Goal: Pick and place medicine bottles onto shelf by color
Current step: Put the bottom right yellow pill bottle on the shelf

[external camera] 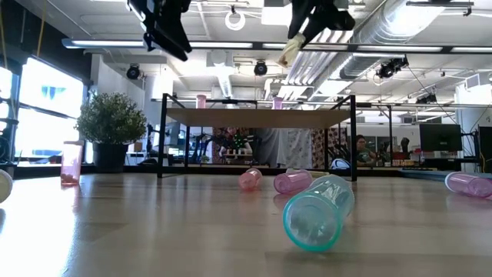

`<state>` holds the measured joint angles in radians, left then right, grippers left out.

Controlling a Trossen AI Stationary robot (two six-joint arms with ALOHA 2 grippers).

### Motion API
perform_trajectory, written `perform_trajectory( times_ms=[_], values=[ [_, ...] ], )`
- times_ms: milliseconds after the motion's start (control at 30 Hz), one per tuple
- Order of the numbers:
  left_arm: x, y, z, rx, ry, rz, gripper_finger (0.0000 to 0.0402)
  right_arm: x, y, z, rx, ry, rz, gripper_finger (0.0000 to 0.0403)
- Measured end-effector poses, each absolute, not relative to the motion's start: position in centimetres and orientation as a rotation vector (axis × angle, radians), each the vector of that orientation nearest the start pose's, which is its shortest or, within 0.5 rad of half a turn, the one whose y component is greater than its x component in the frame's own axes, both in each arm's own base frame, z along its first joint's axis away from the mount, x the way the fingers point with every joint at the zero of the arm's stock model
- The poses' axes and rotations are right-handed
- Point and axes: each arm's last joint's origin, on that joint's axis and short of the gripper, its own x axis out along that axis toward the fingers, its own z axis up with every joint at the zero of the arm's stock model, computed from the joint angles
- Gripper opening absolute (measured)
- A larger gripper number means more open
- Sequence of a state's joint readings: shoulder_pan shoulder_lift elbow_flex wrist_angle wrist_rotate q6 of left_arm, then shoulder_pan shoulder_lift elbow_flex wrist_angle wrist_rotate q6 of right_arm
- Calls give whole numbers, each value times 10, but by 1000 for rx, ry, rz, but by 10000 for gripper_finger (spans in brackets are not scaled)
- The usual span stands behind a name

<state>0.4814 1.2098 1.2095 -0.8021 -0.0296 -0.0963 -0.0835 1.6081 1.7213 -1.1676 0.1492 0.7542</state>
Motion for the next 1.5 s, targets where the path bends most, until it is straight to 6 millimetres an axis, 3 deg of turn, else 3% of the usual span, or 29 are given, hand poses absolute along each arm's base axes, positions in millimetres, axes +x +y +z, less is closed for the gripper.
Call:
perform_trajectory(
  times_ms=[367, 600, 833, 1167, 1500],
  values=[
    [206, 121, 341, -317, 755, 576, 179, 270, -131, 417, 414, 895, -685, 105],
    [205, 123, 341, -324, 753, 588, 179, 251, -173, 409, 410, 981, -724, 105],
    [205, 123, 341, -324, 753, 592, 179, 257, -192, 389, 373, 1096, -697, 105],
    [205, 123, 341, -323, 753, 592, 179, 274, -202, 367, 243, 1217, -653, 105],
    [205, 123, 341, -321, 754, 591, 179, 277, -210, 392, 192, 1165, -681, 106]
  ],
)
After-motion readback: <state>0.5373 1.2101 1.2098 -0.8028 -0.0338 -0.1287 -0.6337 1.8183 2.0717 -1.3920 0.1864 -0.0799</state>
